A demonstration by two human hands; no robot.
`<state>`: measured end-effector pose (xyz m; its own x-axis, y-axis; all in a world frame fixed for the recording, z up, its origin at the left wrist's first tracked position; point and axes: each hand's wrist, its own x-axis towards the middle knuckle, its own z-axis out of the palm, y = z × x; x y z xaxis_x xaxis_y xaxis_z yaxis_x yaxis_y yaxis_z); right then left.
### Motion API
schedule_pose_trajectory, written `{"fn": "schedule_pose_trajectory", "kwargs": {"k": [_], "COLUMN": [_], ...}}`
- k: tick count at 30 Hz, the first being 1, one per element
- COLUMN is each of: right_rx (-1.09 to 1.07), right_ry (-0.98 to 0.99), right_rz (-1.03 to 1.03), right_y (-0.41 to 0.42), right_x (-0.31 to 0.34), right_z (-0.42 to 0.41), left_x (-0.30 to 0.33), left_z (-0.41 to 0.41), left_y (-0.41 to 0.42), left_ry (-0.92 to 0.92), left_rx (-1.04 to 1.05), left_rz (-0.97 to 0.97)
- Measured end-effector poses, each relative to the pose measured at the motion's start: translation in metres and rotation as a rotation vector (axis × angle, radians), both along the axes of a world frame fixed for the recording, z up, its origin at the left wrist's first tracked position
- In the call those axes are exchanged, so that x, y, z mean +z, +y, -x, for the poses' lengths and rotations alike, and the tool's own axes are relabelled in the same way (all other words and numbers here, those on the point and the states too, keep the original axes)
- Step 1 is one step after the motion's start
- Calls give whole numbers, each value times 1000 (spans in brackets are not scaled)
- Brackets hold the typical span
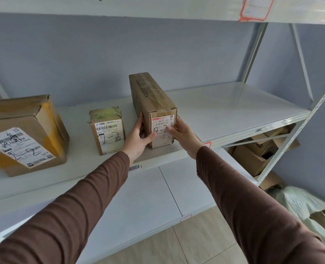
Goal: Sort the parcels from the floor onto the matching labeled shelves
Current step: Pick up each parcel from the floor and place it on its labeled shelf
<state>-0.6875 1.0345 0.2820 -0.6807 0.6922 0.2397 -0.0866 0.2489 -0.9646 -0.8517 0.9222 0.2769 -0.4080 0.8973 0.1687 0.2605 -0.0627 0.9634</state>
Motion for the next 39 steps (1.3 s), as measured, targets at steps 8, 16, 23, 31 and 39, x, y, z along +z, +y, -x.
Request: {"fn": "schedule_pose_trajectory", "kwargs": {"k": [8,16,23,31,39], "right_rx": [-15,-50,-85,-122,-132], "right_ry": [-1,-11,-62,-102,-105], "right_rz": [-6,-27,-53,-72,-58], "right_y": [8,6,3,1,-3], "right_x": [-6,-8,-9,-6,-2], "right_z": [4,4,4,5,2], "left_x": [-3,-1,1,7,14], "left_z": [2,-2,-7,-9,-18], "left_y": [3,-2,-4,-3,-12], "left_ry": [1,31,47,27,89], "left_rx": [6,28,49,78,147], "left_rz": [-13,-19,-20,9,-1]}}
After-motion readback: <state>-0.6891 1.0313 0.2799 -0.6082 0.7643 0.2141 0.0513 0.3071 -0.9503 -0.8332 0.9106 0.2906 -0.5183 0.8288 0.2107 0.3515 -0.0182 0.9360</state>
